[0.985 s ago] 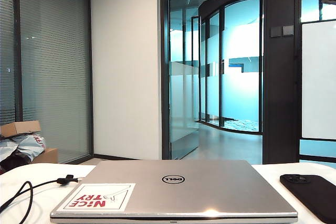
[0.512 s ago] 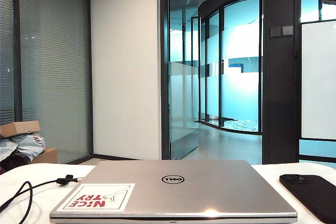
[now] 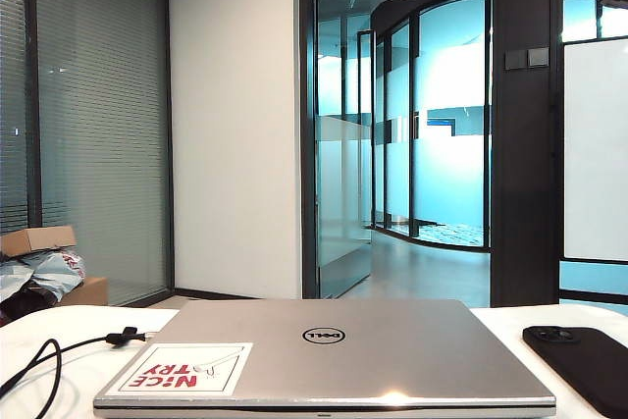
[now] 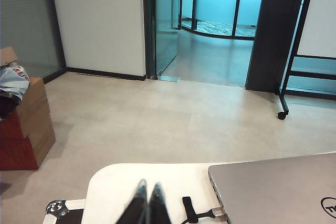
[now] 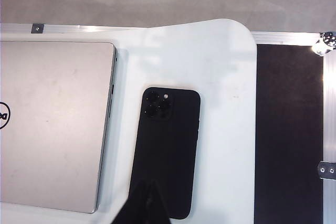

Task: Pick up the charging cable and the phone, plug the charging cable into the charging port on the phone, and finally place them back on the table.

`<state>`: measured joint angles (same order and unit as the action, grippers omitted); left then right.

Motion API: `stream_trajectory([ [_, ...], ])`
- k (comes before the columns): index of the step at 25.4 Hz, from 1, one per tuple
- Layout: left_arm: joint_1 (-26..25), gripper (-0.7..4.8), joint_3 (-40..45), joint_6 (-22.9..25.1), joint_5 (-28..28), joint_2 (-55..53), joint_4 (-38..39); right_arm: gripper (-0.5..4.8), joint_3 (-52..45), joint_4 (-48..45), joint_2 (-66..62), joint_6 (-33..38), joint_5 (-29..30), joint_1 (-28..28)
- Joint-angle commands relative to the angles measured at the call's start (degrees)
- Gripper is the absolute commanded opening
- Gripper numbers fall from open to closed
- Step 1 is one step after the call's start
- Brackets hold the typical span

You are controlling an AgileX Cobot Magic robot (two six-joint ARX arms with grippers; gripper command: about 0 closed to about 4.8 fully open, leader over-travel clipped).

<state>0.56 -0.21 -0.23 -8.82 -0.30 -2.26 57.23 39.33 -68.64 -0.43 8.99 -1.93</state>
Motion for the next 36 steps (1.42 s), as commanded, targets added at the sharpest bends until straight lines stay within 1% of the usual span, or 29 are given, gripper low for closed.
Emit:
stream_trajectory([
  [1,0.0,-0.05,0.0,0.2,-0.1,0.0,-0.5,-0.01,0.1,-0.8,0.3,0.2,-0.1,0.1],
  [15,0.0,-0.05,0.0,0.2,-0.1,0.0,-0.5,-0.01,-0.4,-1.8,0.4,0.2,-0.2,0.1],
  [16,0.0,-0.05,0.0,0.2,-0.1,0.0,-0.5,-0.01,-1.1,-3.3,1.1,0.2,-0.4,0.1],
  [18,0.0,-0.05,0.0,0.2,-0.1,0.0,-0.5,-0.01,-6.2,-13.4,4.9,0.2,-0.5,0.1],
  [20,0.0,-0.05,0.0,0.2,-0.1,0.0,-0.5,-0.01,-10.3,-20.9,8.2,0.2,-1.1,0.1],
  [21,0.0,-0.05,0.0,0.2,-0.1,0.0,-0.5,-0.01,-13.9,-26.6,11.3,0.2,-3.3,0.1],
  [23,0.0,-0.05,0.0,0.2,-0.1,0.0,-0.5,-0.01,-17.8,-31.7,15.0,0.2,-7.2,0.1],
  [24,0.0,-0.05,0.0,0.2,-0.1,0.0,-0.5,-0.01,-21.1,-35.1,19.0,0.2,-10.9,0.1],
  [27,0.0,-0.05,0.0,0.2,-0.1,0.0,-0.5,-0.01,-27.4,-39.1,29.0,0.2,-14.2,0.1],
  [29,0.0,-0.05,0.0,0.2,-0.1,0.0,-0.5,-0.01,-32.3,-42.4,37.0,0.2,-14.3,0.1],
  [33,0.0,-0.05,0.0,0.2,-0.1,0.0,-0.5,-0.01,-39.2,-45.8,46.4,0.2,-14.1,0.1],
  [36,0.0,-0.05,0.0,0.2,-0.1,0.0,-0.5,-0.01,-43.6,-45.9,51.8,0.2,-15.4,0.1],
])
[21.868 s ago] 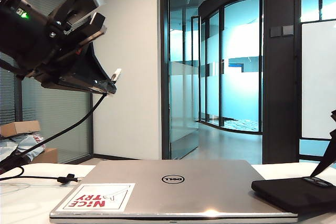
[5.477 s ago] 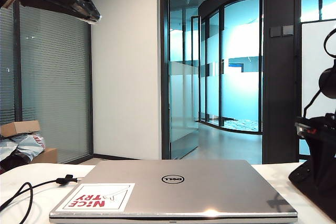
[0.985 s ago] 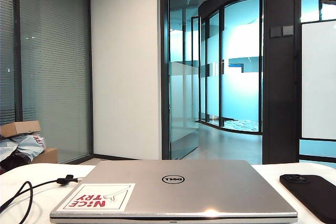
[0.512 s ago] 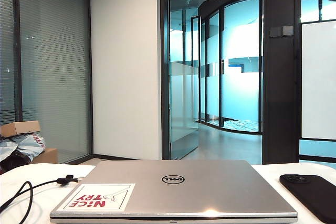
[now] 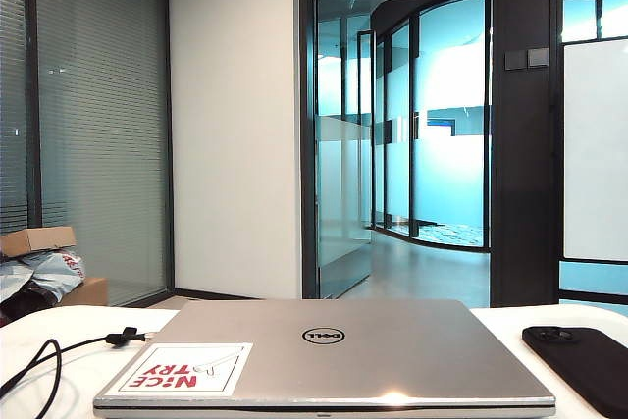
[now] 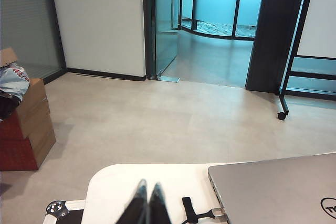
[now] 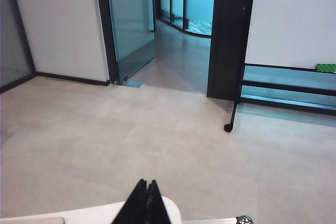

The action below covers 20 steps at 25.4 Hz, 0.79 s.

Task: Pick up the charging cable and the phone, plug the charging cable into the charging port on the phone, and finally place them back on the table.

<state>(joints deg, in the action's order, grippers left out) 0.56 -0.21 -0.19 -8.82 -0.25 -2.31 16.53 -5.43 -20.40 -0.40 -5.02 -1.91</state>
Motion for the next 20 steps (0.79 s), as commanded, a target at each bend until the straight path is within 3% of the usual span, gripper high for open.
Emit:
stream_trajectory([
  [1,0.0,-0.05,0.0,0.2,-0.1,-0.1,-0.5,-0.01,-4.4,-1.0,5.4,0.2,-1.3,0.1],
  [17,0.0,-0.05,0.0,0.2,-0.1,-0.1,-0.7,-0.01,-16.2,-4.2,20.5,4.3,-1.2,1.0],
  [20,0.0,-0.05,0.0,0.2,-0.1,-0.1,-0.8,-0.01,-16.2,-3.9,20.5,4.3,2.8,1.0],
])
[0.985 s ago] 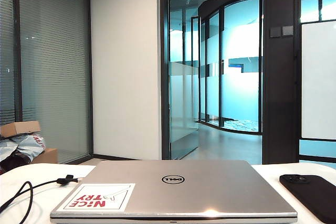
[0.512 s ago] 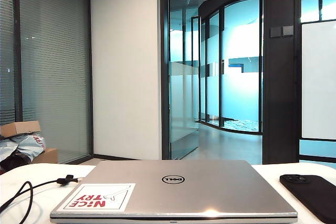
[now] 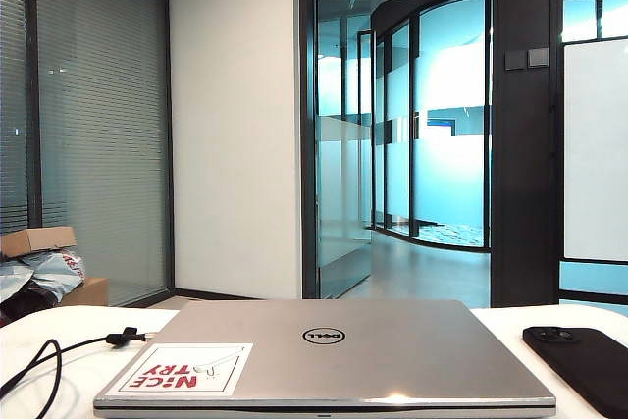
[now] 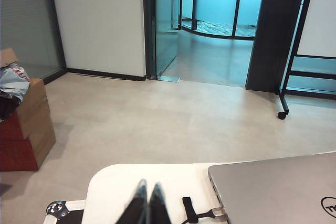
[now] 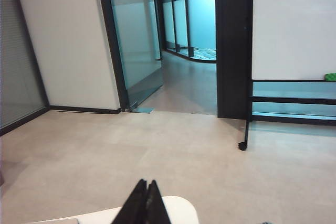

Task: Pick up the charging cable and the phone, plug the charging cable into the charging port on the phone, and finally place them back on the table.

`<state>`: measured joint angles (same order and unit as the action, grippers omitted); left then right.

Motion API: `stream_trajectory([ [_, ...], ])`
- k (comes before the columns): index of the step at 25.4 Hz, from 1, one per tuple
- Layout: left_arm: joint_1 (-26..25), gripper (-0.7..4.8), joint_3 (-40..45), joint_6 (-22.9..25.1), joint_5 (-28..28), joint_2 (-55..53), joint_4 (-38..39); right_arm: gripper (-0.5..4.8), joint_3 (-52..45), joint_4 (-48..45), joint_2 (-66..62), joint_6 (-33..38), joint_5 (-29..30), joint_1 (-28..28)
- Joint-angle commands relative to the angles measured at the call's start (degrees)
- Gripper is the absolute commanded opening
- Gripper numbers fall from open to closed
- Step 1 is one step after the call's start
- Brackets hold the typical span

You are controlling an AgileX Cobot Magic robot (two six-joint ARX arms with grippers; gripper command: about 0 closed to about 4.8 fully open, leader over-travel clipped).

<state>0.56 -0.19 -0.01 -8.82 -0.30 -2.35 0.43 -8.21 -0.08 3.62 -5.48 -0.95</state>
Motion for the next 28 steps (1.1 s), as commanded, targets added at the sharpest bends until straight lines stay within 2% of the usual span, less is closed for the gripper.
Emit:
stream_trajectory([
  [1,0.0,-0.05,0.0,0.0,-0.1,0.0,-0.7,-0.01,-0.1,-1.0,0.1,0.2,3.6,0.1],
  [8,0.0,-0.05,0.0,0.0,-0.1,0.0,-0.7,-0.01,-0.1,-1.1,0.1,0.2,0.2,-0.3],
  [28,0.0,-0.05,0.0,0.0,-0.1,0.0,-0.7,-0.01,-0.1,-0.6,0.1,0.2,0.1,-0.2],
])
